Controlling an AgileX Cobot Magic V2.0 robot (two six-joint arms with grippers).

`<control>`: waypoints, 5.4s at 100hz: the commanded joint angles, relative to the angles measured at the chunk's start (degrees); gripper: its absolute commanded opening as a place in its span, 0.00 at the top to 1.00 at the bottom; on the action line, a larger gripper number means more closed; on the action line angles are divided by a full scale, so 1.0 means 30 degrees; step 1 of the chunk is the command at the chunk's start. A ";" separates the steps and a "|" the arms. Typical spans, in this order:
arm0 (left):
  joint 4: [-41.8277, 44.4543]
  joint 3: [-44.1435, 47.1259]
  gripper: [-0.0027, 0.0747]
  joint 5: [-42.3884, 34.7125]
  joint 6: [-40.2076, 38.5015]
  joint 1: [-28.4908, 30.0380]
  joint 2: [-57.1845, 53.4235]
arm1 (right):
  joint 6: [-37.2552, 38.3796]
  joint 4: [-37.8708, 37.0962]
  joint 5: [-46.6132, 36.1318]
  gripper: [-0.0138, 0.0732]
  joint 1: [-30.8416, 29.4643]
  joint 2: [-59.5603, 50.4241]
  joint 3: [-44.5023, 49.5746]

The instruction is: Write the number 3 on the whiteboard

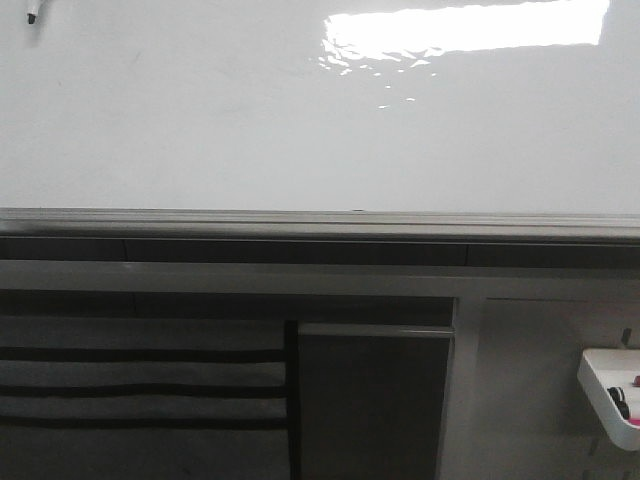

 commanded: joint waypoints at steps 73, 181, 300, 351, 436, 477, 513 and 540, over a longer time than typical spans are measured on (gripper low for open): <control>-0.0030 0.0069 0.99 -0.1543 -0.0201 -0.0003 -0.0588 | -0.0071 -0.0303 -0.1851 0.92 -0.0101 -0.0394 0.0406; -0.1253 -0.7693 0.99 0.3201 -0.0201 -0.0003 0.1665 | -0.0071 0.0001 0.4781 0.92 -0.0101 0.2360 -0.8025; -0.0221 -1.0631 0.73 0.4346 -0.0201 -0.0003 0.4724 | -0.0071 -0.0802 0.6901 0.37 -0.0101 0.6210 -1.2008; -0.0016 -1.0600 0.49 0.4225 -0.0201 -0.0003 0.4756 | -0.0071 -0.0802 0.7204 0.28 -0.0101 0.6210 -1.2008; -0.0318 -1.5496 0.49 0.4187 -0.0201 -0.0188 1.5919 | -0.0071 -0.0303 0.7138 0.28 -0.0101 0.6210 -1.2008; -0.0165 -2.1009 0.49 0.4141 -0.0113 -0.0746 2.3526 | -0.0071 -0.0303 0.7208 0.28 -0.0101 0.6210 -1.2008; 0.0134 -2.4472 0.49 0.4187 -0.0012 -0.1028 2.7569 | -0.0071 -0.0303 0.7283 0.28 -0.0101 0.6210 -1.2008; 0.0173 -2.4862 0.50 0.3159 -0.0012 -0.1028 2.8463 | -0.0071 -0.0303 0.7283 0.28 -0.0101 0.6210 -1.2008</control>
